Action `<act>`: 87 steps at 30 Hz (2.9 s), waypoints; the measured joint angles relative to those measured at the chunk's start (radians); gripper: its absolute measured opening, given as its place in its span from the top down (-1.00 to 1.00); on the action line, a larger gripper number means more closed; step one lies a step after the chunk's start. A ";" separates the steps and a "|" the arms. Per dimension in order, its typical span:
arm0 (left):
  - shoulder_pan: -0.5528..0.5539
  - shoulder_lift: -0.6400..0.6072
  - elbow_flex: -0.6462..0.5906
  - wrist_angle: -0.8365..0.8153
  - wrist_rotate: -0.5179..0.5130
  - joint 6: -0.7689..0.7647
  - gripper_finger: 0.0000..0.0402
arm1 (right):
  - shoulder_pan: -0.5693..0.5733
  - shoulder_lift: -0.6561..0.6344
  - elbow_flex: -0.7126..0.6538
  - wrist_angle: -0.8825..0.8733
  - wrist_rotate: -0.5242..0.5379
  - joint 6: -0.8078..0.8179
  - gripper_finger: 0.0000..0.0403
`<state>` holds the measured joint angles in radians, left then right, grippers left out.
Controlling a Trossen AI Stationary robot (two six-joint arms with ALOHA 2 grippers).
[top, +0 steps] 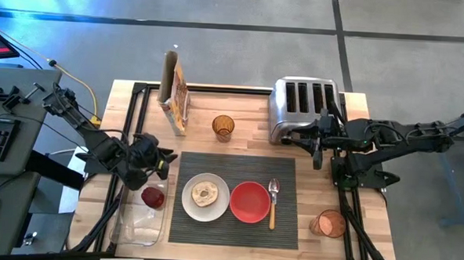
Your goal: Arrange a breakfast setting
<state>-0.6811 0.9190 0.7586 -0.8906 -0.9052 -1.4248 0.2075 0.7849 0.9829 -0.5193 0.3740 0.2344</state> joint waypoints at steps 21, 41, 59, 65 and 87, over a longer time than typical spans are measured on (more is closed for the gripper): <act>0.145 0.001 -0.033 -0.153 -0.016 -0.186 0.36 | 0.000 0.000 0.000 0.000 0.000 0.000 0.24; 0.373 0.017 -0.146 0.055 -0.072 -0.058 -0.35 | 0.000 0.000 0.000 0.000 0.000 0.000 0.24; 0.560 0.224 -0.146 0.141 -0.073 -0.073 -0.69 | 0.000 0.000 0.000 0.000 0.000 0.000 0.24; 0.593 0.292 -0.146 0.170 -0.136 -0.074 -0.69 | 0.000 0.000 0.000 0.000 0.000 0.000 0.24; 0.698 0.548 -0.146 0.238 -0.368 -0.113 -0.61 | 0.000 0.000 0.000 0.000 0.000 0.000 0.24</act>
<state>0.0172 1.4667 0.6121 -0.6521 -1.2736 -1.5378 0.2075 0.7853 0.9833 -0.5194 0.3744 0.2344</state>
